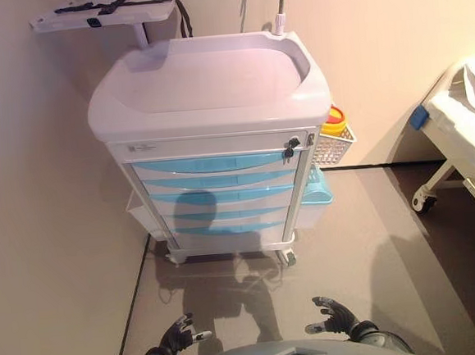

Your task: Open the drawer and pick up the medicine

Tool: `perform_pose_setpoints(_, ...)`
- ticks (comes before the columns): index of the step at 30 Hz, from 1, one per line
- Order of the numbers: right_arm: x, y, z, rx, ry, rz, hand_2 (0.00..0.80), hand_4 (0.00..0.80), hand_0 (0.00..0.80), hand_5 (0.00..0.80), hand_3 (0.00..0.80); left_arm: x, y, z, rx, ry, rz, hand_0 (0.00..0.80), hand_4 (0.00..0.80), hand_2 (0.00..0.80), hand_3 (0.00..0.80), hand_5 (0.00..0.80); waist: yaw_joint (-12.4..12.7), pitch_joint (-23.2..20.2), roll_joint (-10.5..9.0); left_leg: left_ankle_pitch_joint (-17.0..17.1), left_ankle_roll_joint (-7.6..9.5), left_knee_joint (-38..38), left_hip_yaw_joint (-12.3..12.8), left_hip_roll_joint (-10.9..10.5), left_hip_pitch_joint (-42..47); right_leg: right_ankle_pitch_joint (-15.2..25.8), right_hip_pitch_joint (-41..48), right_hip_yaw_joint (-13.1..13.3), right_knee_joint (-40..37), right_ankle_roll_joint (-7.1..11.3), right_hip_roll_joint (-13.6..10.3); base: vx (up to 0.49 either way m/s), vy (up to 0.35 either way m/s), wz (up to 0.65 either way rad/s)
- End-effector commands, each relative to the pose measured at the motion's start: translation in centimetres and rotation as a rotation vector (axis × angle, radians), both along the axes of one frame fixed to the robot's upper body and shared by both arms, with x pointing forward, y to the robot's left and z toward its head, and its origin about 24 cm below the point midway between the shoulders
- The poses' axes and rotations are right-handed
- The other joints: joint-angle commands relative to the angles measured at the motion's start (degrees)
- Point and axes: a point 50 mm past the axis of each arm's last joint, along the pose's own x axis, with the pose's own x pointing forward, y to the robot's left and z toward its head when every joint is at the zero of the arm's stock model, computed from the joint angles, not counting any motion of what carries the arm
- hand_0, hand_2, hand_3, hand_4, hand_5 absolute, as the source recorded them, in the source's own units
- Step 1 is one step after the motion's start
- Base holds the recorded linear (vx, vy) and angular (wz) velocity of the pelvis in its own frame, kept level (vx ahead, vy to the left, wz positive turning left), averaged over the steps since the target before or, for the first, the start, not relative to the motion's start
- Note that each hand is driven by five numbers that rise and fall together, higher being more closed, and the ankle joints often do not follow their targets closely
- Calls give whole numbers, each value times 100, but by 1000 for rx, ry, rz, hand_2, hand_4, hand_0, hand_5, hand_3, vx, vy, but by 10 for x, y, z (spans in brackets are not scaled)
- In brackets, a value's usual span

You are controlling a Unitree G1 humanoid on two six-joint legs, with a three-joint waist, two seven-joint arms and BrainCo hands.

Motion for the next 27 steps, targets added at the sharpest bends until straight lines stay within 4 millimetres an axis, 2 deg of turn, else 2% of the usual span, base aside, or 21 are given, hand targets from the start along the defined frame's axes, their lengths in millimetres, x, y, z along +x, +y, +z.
perform_pose_setpoints(1, 14, 10, 1, 12, -19, 52, 0, 0, 0, 0, 0, 14, -11, 1, -30, -26, -4, 0, 0, 0, 0, 0, 88, 112, -188, -348, 215, 51, 345, -264, -25, 200, -122, -78, 231, 387, -273, 0, 0, 0)
perform_pose_setpoints(19, 8, 5, 0, 4, -16, 7, 0, 0, 0, 0, 0, 15, 2, 3, -18, -56, 158, 0, 0, 0, 0, 0, 63, 277, -173, -428, 288, 259, 307, -332, -138, 116, -254, -9, 460, 351, -297, 41, 20, 0)
perform_pose_setpoints(24, 19, -1, 6, -6, -62, -1, 0, 0, 0, 0, 0, 36, 10, 11, -49, -140, 265, 0, 0, 0, 0, 0, -33, 550, -112, -498, 353, 559, 337, -344, -468, 9, -678, 80, 862, 301, -337, -1, 75, -8)
perform_pose_setpoints(27, 36, -7, 14, -16, -125, -18, 0, 0, 0, 0, 0, 65, 13, 23, -88, -245, 338, 0, 0, 0, 0, 0, -107, 864, -76, -513, 389, 846, 402, -337, -893, -38, -1184, 166, 1213, 262, -361, -124, 84, -13)
